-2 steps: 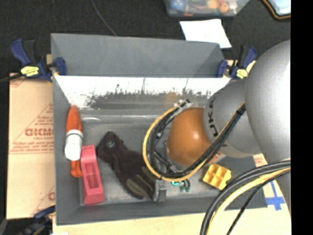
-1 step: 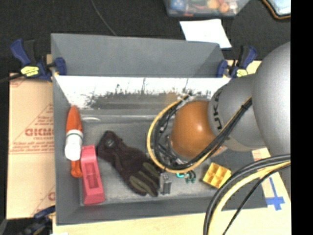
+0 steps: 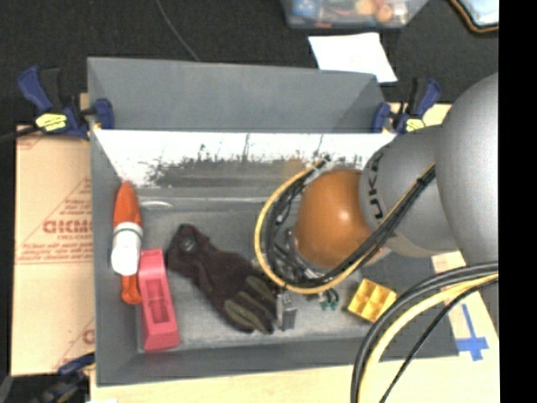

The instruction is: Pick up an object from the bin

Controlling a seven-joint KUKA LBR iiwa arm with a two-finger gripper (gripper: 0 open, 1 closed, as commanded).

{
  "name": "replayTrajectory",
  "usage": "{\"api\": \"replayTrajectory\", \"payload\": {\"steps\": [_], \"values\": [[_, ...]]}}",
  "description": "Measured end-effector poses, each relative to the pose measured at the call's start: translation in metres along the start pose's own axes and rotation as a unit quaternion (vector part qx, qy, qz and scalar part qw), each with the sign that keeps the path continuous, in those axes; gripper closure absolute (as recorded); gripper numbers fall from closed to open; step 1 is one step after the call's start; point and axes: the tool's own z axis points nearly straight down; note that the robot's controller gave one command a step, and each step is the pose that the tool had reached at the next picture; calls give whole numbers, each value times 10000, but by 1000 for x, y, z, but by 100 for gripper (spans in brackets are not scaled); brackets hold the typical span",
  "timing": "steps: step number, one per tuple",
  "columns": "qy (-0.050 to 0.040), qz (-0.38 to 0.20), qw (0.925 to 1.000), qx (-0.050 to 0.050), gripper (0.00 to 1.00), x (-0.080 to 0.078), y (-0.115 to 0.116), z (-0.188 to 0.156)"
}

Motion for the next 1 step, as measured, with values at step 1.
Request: {"api": "replayTrajectory", "payload": {"steps": [1], "values": [[-19,-261,9997,0,0,-17,94,-1]]}}
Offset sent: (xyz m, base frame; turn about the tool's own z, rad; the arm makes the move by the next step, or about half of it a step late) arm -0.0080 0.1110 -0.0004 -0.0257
